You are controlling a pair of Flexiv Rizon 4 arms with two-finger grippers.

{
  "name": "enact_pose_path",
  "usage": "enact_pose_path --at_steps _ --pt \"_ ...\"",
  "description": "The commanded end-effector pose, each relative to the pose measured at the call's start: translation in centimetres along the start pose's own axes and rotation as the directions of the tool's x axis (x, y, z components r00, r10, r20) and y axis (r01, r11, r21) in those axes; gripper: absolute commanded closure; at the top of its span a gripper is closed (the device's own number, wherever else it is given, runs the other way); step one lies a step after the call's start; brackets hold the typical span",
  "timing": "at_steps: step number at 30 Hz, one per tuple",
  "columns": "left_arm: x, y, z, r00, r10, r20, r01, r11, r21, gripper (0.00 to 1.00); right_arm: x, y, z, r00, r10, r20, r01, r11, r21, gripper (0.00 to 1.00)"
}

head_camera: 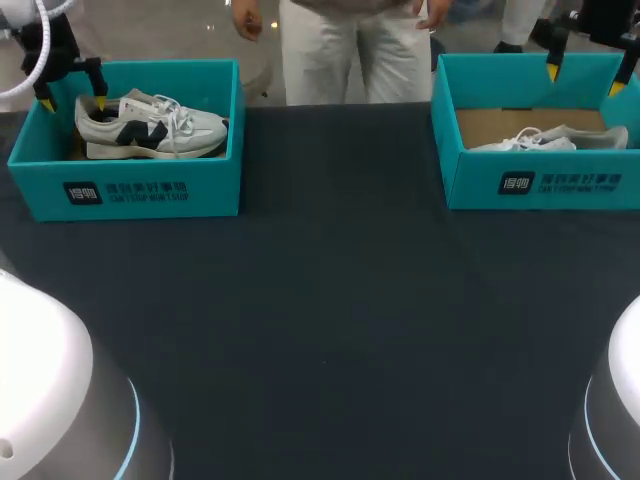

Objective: Take the shoe out of the shoebox, open the shoe tongue, remove and reinsert the insole, then place the shoe into the shoebox

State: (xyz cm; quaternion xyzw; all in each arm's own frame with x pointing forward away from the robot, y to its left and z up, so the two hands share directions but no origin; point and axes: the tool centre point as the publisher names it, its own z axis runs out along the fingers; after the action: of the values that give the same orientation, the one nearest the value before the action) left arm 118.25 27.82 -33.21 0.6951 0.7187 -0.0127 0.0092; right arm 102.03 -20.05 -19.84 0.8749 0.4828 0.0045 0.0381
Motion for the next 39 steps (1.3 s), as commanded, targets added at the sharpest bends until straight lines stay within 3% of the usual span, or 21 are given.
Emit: enact_pose_path --at_steps 1,3,4,5,6,10,21,27,33,39 --pt "0.2 1.0 0.5 1.000 0.002 -0.001 -0.002 1.000 0.022 0.00 -0.1 -0.1 0.0 1.000 0.000 -0.002 0.000 1.000 -0.001 0.00" --pt "0.3 1.1 0.5 1.000 -0.001 -0.001 0.001 1.000 0.026 0.05 -0.1 -0.1 0.0 1.000 0.000 -0.002 0.000 1.000 -0.001 0.00" --pt "0.3 1.1 0.6 1.000 0.004 -0.007 -0.004 1.000 0.024 0.25 -0.1 -0.1 0.0 1.000 0.000 -0.002 0.000 1.000 -0.001 0.00" --pt "0.3 1.1 0.7 1.000 0.003 -0.014 -0.003 1.000 0.022 0.25 -0.1 -0.1 0.0 1.000 0.000 -0.002 0.000 1.000 -0.001 0.00" --pt "0.3 1.1 0.8 1.000 0.001 -0.016 -0.001 1.000 0.025 0.62 -0.1 -0.1 0.0 1.000 0.000 -0.002 0.000 1.000 -0.001 0.00" --pt "0.4 1.1 1.3 0.999 0.002 -0.033 -0.001 1.000 0.023 0.99 -0.1 -0.1 0.0 1.000 0.000 -0.002 0.000 1.000 -0.001 0.00" --pt "0.5 1.0 2.1 0.997 -0.004 -0.080 0.005 1.000 0.013 1.00 -0.1 -0.1 0.0 1.000 0.000 -0.002 0.000 1.000 -0.001 0.00" --pt "0.7 0.4 1.3 0.996 0.000 -0.085 -0.001 1.000 -0.008 1.00 -0.1 -0.1 0.0 1.000 0.000 -0.002 0.000 1.000 -0.001 0.00" --pt "1.1 -1.4 -1.7 0.996 0.005 -0.093 -0.009 0.999 -0.046 1.00 -0.1 -0.1 0.0 1.000 0.000 -0.002 0.000 1.000 -0.001 0.00" --pt "0.8 -4.4 -7.6 0.997 0.032 -0.067 -0.038 0.996 -0.087 1.00 -0.1 -0.1 0.0 1.000 0.000 -0.002 0.000 1.000 -0.001 0.00"
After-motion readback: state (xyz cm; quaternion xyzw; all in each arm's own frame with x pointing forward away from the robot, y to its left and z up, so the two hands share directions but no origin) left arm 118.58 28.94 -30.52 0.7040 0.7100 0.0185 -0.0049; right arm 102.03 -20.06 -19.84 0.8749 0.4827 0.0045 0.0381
